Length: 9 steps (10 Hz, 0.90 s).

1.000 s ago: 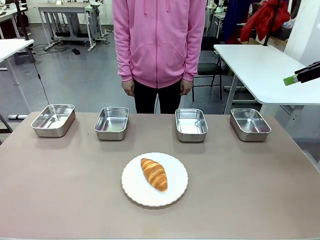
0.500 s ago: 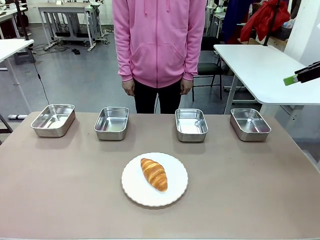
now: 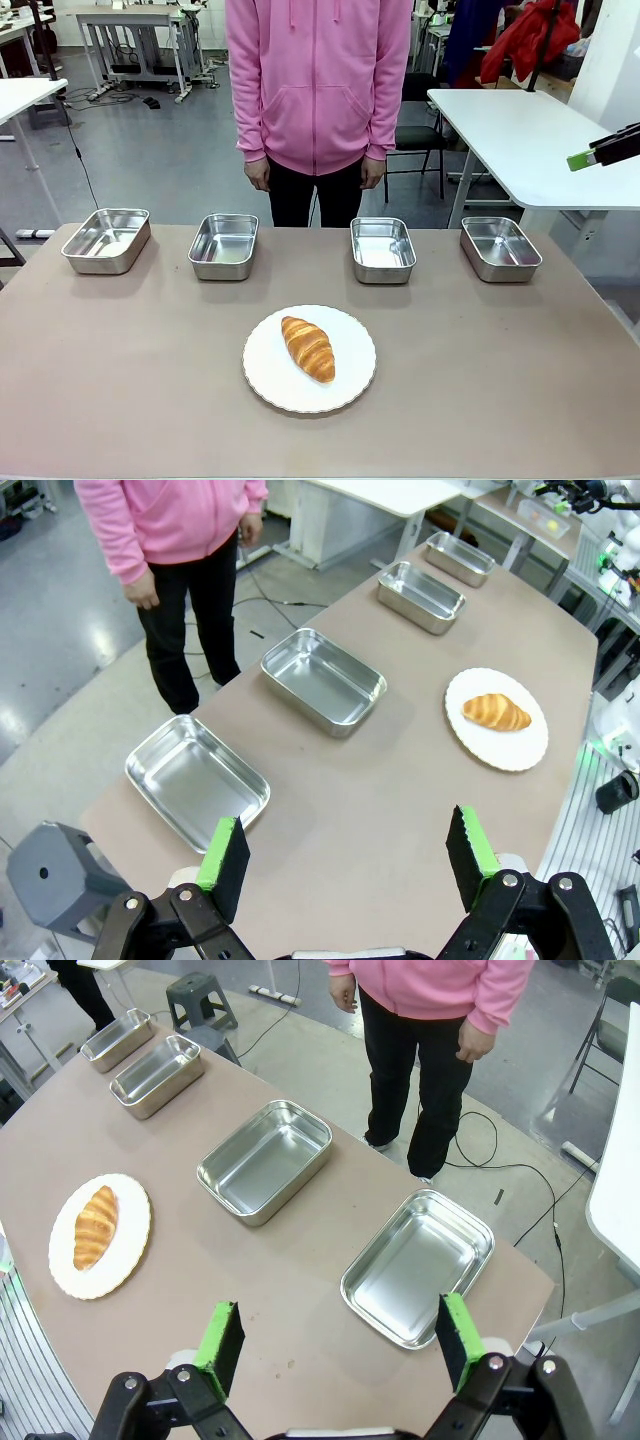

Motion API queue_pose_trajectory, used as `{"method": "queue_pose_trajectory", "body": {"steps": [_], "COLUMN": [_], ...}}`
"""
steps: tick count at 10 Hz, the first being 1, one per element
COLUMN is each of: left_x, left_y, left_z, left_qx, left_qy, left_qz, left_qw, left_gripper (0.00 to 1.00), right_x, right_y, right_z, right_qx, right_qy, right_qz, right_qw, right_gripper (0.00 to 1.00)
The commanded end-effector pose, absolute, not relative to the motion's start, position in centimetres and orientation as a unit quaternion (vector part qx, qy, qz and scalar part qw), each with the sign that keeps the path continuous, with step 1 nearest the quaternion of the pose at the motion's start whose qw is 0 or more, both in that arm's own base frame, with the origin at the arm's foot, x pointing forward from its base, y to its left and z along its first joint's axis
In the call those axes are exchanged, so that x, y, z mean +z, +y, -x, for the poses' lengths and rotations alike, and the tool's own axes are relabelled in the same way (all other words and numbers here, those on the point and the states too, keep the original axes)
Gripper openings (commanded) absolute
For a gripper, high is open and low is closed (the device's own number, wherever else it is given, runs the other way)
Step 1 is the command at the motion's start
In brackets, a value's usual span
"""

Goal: Place the bread in the container.
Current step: Place the Butter Roll into the Airtight Container indicated by the human.

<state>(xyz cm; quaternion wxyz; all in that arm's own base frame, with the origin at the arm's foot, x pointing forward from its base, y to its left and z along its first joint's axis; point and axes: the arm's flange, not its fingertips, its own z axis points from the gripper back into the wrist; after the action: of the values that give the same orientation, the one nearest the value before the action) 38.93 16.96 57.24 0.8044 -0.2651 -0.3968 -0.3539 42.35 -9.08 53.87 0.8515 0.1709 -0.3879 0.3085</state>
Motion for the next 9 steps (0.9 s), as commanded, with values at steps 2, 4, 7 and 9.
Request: {"method": "queue_pose_trajectory", "body": {"steps": [2, 4, 7, 9], "left_x": [57.42, 57.42, 57.42, 57.42], "left_y": [17.15, 17.15, 17.15, 17.15], "left_z": [-38.96, -38.96, -38.96, -38.96], "left_qx": [-0.356, -0.356, -0.356, -0.356], "left_qy": [-0.399, -0.399, -0.399, -0.399], "left_qz": [0.263, 0.263, 0.263, 0.263], "left_qw": [0.803, 0.803, 0.803, 0.803], "left_gripper": [1.0, 1.0, 1.0, 1.0], "right_x": [53.89, 53.89, 53.89, 53.89], "right_y": [-9.03, -9.03, -9.03, -9.03], "right_z": [-42.48, -42.48, -42.48, -42.48], "right_qx": [0.313, 0.313, 0.313, 0.313], "right_qy": [-0.394, -0.394, -0.394, -0.394], "right_qz": [-0.176, -0.176, -0.176, -0.176], "right_qw": [0.847, 0.847, 0.847, 0.847], "right_gripper": [1.0, 1.0, 1.0, 1.0]}}
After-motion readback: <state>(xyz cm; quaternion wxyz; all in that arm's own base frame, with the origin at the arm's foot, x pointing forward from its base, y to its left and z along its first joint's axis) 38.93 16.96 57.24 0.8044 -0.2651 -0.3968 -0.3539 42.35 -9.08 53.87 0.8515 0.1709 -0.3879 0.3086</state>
